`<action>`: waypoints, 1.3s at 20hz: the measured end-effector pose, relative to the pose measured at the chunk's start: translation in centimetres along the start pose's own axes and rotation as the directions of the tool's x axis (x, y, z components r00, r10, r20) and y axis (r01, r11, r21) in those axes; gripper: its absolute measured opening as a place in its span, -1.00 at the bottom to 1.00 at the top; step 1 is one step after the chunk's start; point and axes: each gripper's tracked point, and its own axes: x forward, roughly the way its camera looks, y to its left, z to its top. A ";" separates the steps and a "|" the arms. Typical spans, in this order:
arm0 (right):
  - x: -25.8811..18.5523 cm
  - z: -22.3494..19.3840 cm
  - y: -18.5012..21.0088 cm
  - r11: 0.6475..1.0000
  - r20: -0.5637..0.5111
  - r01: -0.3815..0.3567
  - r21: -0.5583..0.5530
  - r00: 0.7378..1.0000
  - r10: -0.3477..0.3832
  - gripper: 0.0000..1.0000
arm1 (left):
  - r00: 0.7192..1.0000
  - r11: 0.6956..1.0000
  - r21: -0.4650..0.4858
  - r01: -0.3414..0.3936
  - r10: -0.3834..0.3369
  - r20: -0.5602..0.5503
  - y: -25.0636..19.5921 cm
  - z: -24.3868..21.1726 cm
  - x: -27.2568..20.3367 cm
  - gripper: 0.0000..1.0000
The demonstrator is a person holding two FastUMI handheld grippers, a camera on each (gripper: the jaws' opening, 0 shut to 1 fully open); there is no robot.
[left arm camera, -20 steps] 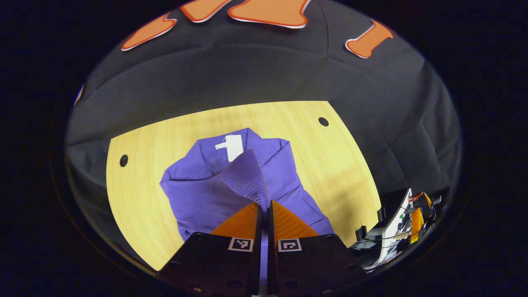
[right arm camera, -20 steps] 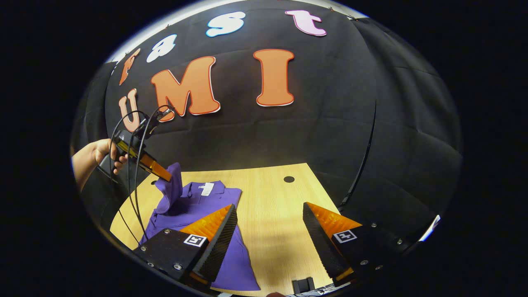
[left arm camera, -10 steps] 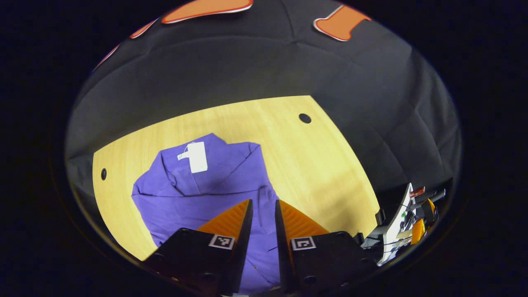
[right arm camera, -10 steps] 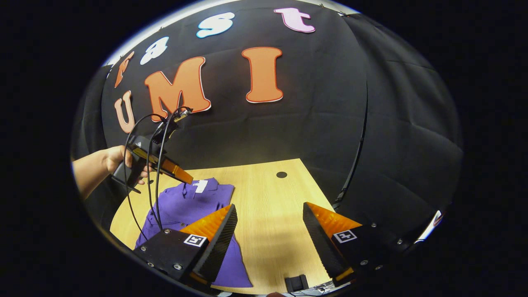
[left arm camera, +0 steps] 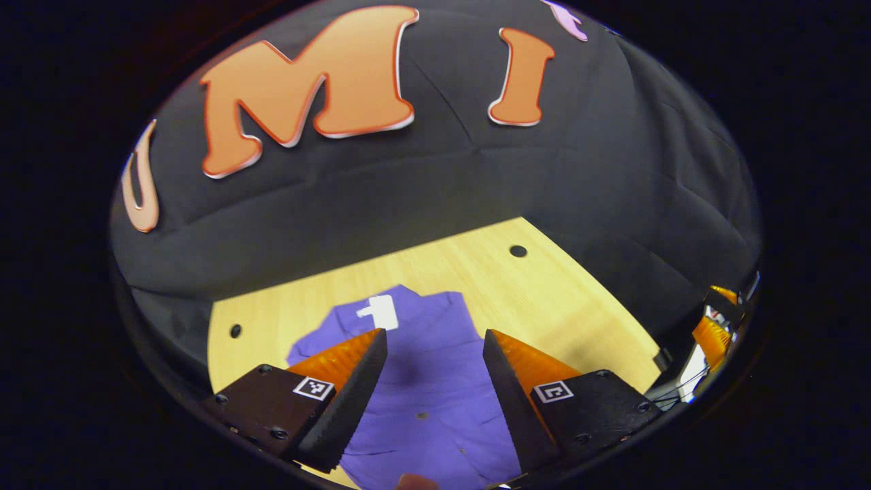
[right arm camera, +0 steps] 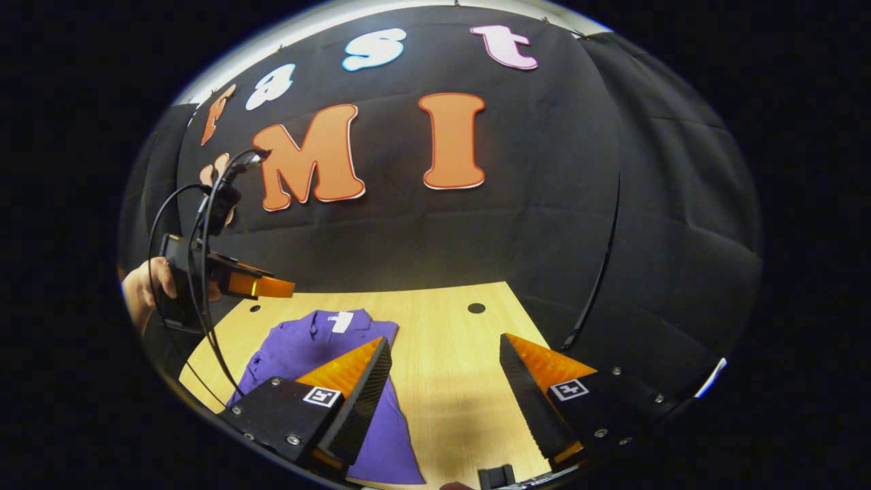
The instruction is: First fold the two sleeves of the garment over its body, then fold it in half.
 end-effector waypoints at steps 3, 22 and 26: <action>0.3 0.4 2.0 0.999 0.014 -0.026 -0.045 1.000 0.027 0.91 | 0.987 0.996 -0.027 -0.088 0.091 0.132 1.5 0.7 -4.6 0.80; -0.7 -7.2 7.8 0.976 -0.088 -0.151 -0.154 0.986 0.139 0.91 | 0.699 0.863 -0.256 -0.435 0.503 0.509 9.7 -7.9 -25.3 0.88; -1.2 -12.4 7.8 0.968 -0.229 -0.186 -0.171 0.963 0.145 0.92 | 0.763 0.855 -0.255 -0.452 0.519 0.386 9.0 -12.9 -23.3 0.88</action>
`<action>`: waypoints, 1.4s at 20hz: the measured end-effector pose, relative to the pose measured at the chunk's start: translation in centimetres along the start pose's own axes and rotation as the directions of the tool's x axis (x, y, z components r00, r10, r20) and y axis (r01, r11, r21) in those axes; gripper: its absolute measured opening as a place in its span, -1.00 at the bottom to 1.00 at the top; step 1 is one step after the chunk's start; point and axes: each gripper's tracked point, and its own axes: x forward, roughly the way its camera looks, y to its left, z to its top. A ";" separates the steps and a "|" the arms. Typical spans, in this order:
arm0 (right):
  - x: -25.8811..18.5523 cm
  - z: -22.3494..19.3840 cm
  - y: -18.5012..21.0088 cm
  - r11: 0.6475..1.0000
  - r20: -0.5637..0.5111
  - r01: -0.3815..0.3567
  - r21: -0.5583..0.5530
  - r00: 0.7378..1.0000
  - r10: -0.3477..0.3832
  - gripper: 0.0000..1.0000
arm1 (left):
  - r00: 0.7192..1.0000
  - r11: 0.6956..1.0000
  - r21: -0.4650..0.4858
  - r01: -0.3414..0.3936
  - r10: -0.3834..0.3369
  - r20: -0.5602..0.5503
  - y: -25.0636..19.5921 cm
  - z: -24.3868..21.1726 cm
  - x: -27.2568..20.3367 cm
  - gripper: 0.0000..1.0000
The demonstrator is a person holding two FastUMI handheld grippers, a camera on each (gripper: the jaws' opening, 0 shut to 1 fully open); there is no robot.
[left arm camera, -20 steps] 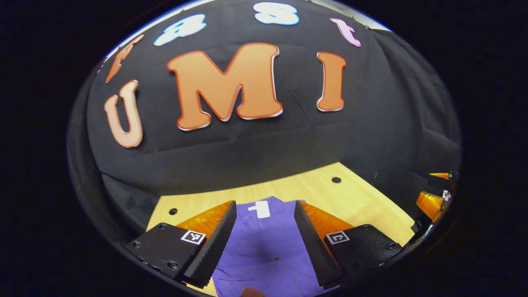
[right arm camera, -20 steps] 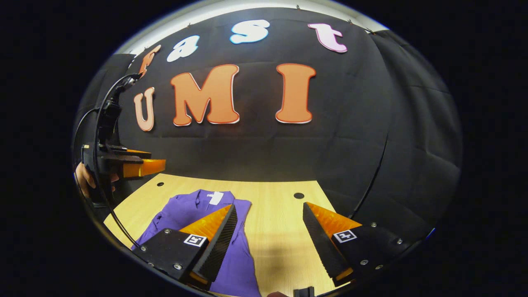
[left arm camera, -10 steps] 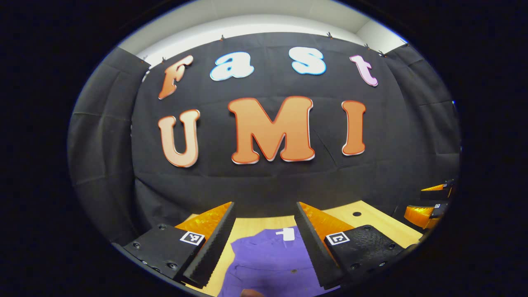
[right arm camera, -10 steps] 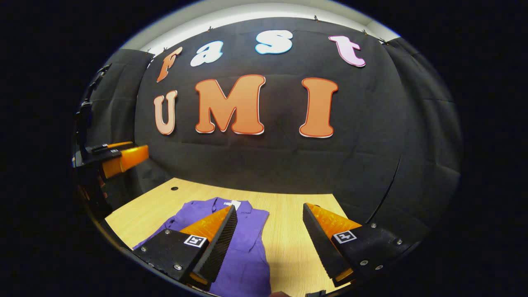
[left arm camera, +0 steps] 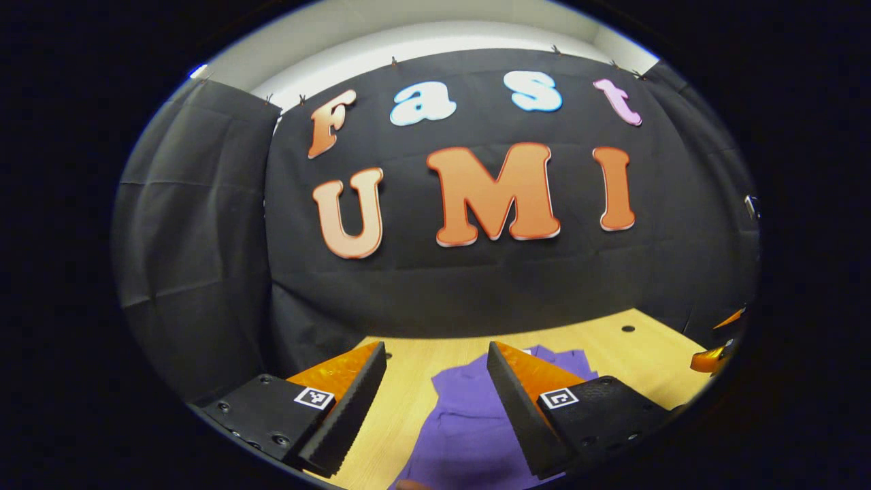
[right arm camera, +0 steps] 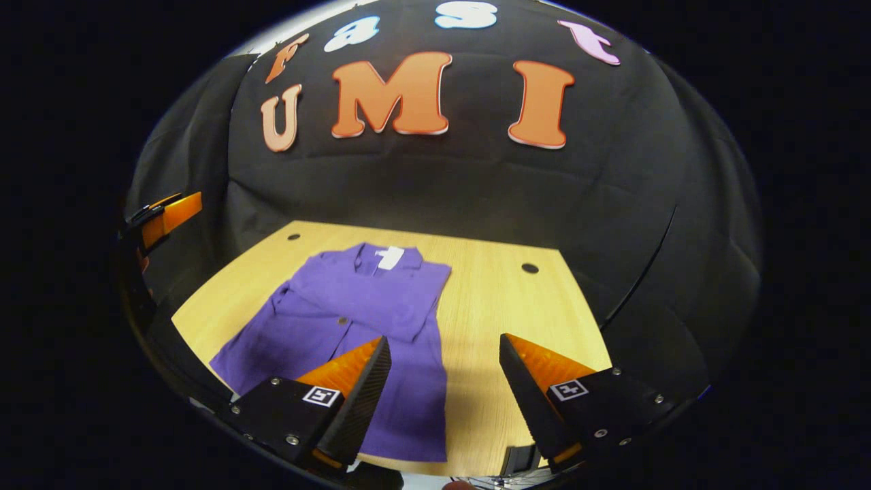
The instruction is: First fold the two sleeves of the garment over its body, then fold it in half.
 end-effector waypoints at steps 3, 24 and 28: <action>0.8 -3.6 0.4 1.000 -0.097 -0.020 -0.002 0.995 0.020 0.92 | 0.994 1.000 0.023 0.019 -0.017 -0.108 0.2 -4.0 -0.1 0.88; 1.4 -20.0 3.0 0.988 -0.567 -0.081 0.132 0.811 0.143 0.92 | 0.485 0.987 -0.156 0.046 -0.158 -0.860 1.2 -32.9 -8.3 0.94; 1.1 -21.5 3.2 0.990 -0.616 -0.086 0.116 0.776 0.140 0.93 | 0.369 0.981 -0.195 0.022 -0.189 -0.910 2.2 -35.1 -9.2 0.95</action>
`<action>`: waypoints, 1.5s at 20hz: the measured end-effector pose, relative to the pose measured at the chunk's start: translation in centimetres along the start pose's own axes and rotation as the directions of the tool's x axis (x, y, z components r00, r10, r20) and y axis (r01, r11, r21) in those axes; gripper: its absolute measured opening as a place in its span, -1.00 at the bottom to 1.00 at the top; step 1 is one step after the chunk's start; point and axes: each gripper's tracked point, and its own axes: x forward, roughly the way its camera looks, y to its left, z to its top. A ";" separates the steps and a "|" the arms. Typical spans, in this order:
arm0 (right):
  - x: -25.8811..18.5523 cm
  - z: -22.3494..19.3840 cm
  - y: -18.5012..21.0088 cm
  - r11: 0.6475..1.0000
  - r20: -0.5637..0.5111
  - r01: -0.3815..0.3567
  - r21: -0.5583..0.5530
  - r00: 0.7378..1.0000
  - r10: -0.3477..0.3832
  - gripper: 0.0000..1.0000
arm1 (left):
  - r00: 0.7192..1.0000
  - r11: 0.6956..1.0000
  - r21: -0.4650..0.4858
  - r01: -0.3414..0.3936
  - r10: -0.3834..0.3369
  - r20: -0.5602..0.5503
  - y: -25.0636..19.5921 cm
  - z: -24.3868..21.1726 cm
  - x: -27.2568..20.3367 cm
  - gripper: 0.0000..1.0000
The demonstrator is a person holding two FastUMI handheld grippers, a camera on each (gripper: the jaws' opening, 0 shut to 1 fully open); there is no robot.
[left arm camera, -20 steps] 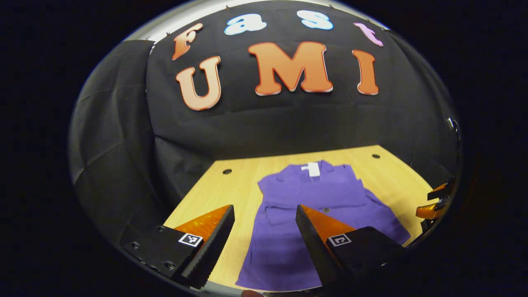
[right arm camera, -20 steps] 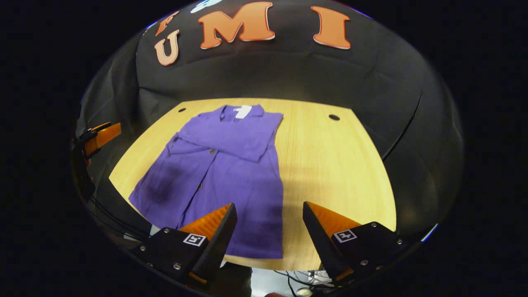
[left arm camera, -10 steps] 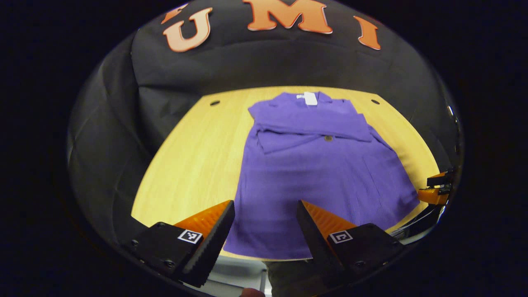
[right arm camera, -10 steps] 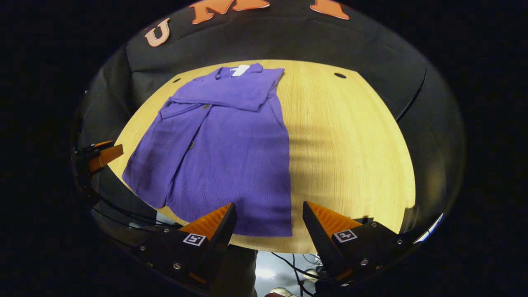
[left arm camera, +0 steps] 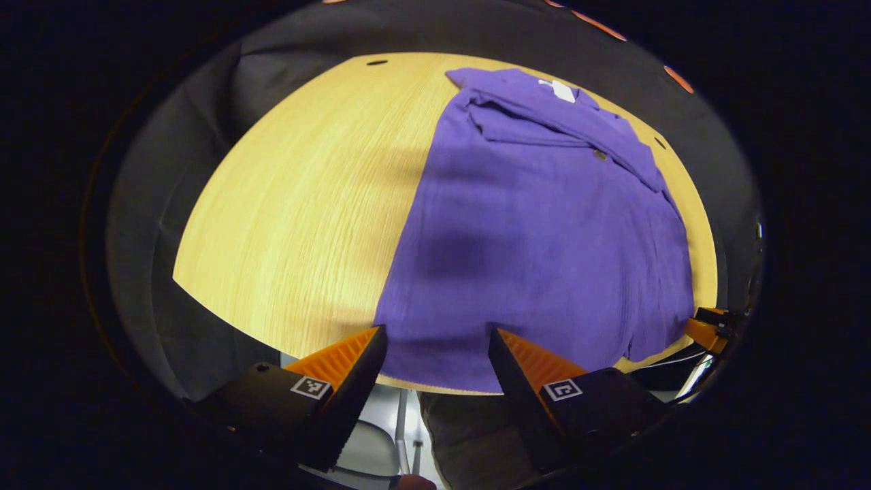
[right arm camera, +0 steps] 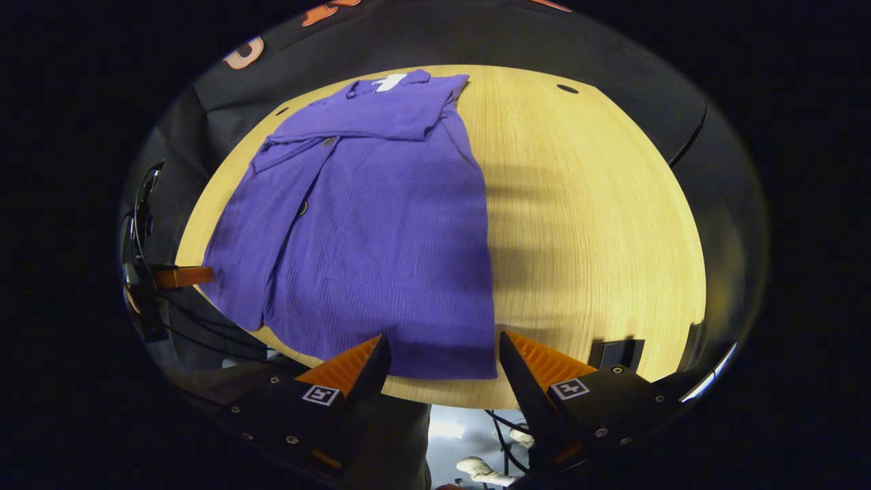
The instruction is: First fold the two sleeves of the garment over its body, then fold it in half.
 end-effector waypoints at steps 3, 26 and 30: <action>0.1 -0.7 0.0 1.000 -0.023 0.006 -0.009 1.000 -0.006 0.94 | 1.000 1.000 0.020 -0.004 0.004 -0.007 0.8 0.1 0.0 0.94; 1.3 -0.5 3.7 0.989 -0.127 -0.073 0.126 0.988 0.089 -0.60 | 0.973 0.994 0.090 0.065 -0.043 -0.226 -0.8 -1.0 0.9 -0.67; 0.5 1.4 4.9 0.971 -0.095 -0.148 0.188 0.981 0.169 -0.87 | 0.971 0.990 0.096 0.106 -0.082 -0.222 -0.9 0.3 -0.4 -0.81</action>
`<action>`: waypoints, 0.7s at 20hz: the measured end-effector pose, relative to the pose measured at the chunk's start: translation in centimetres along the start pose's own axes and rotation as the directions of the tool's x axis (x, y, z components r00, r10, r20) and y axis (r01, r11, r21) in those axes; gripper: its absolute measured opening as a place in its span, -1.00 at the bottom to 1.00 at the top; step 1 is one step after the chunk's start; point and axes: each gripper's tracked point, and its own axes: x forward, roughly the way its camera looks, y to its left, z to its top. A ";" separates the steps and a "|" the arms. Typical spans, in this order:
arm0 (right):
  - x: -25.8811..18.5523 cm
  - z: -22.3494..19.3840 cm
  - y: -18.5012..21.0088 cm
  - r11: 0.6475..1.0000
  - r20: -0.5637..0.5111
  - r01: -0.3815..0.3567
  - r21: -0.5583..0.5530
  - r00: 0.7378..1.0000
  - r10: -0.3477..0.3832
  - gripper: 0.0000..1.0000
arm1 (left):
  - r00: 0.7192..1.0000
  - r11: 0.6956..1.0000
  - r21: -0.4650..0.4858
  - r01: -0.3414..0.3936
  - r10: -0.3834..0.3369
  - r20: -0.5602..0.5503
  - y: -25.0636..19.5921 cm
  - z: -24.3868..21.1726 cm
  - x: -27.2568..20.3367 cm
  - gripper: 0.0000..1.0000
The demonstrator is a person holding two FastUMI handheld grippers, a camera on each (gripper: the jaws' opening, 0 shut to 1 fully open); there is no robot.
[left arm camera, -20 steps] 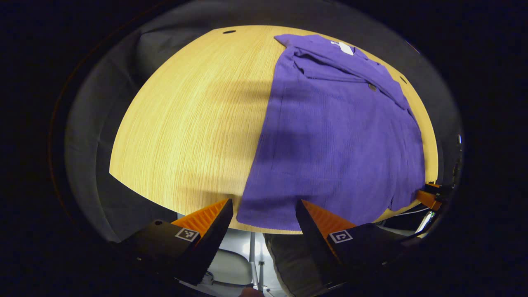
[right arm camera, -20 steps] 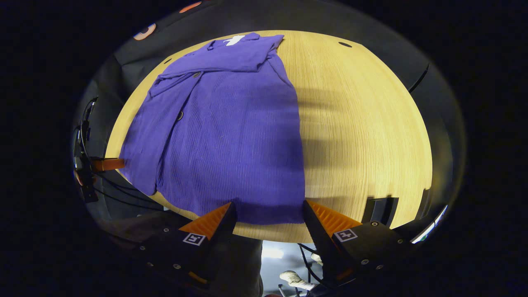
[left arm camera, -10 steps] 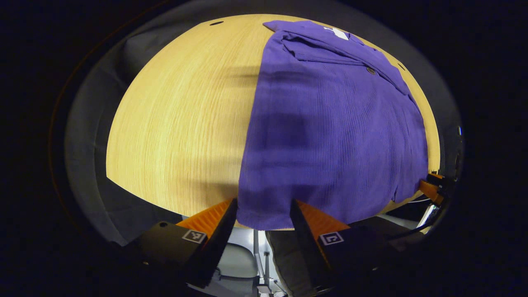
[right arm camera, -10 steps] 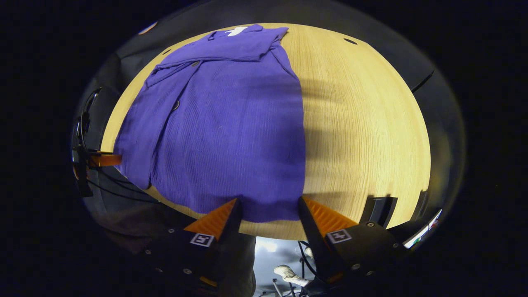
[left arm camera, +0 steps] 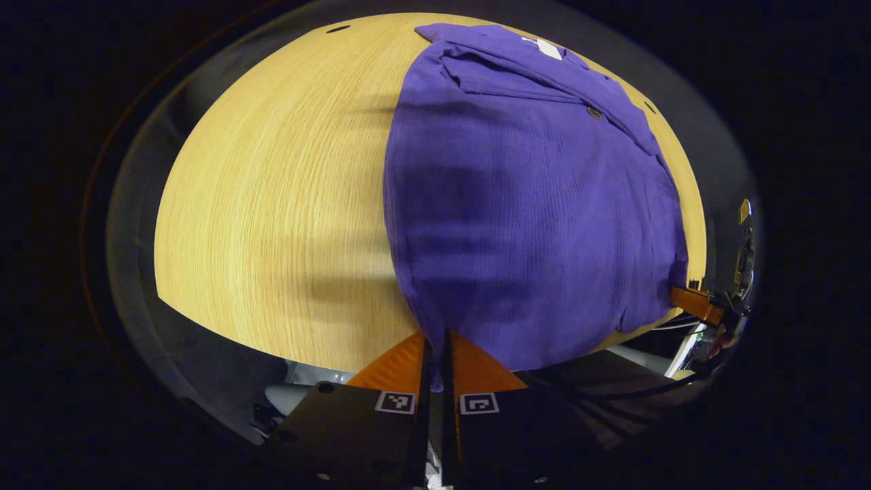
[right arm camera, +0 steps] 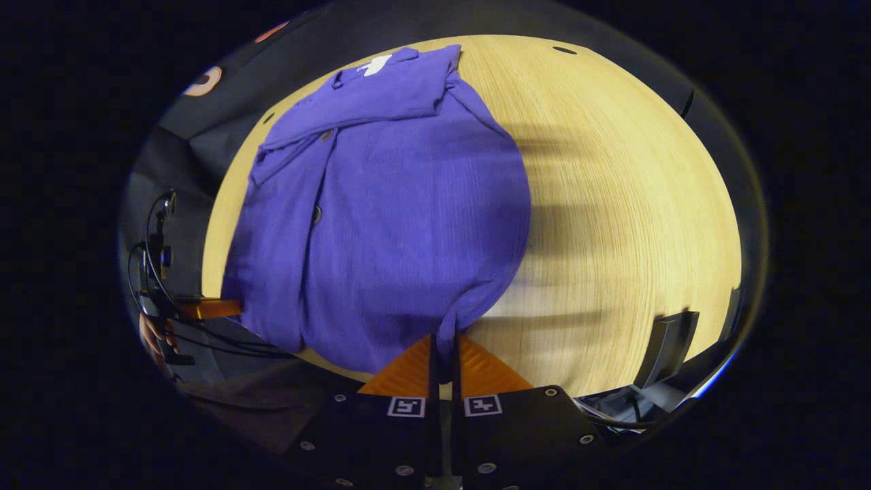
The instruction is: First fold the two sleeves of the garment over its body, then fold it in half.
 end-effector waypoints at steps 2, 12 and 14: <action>-0.8 1.1 0.5 1.000 0.023 -0.019 0.007 1.000 0.019 -0.89 | 1.000 1.000 0.014 0.014 -0.014 0.016 -0.1 1.0 -1.0 -0.81; -6.4 9.8 3.3 0.996 0.180 -0.089 -0.012 0.980 0.090 -0.91 | 0.978 0.986 0.142 0.086 -0.111 0.179 -3.0 9.7 -8.7 -0.82; -7.5 11.7 3.8 0.996 0.210 -0.085 -0.035 0.973 0.090 -0.91 | 0.973 0.983 0.165 0.082 -0.115 0.202 -3.2 11.7 -9.8 -0.81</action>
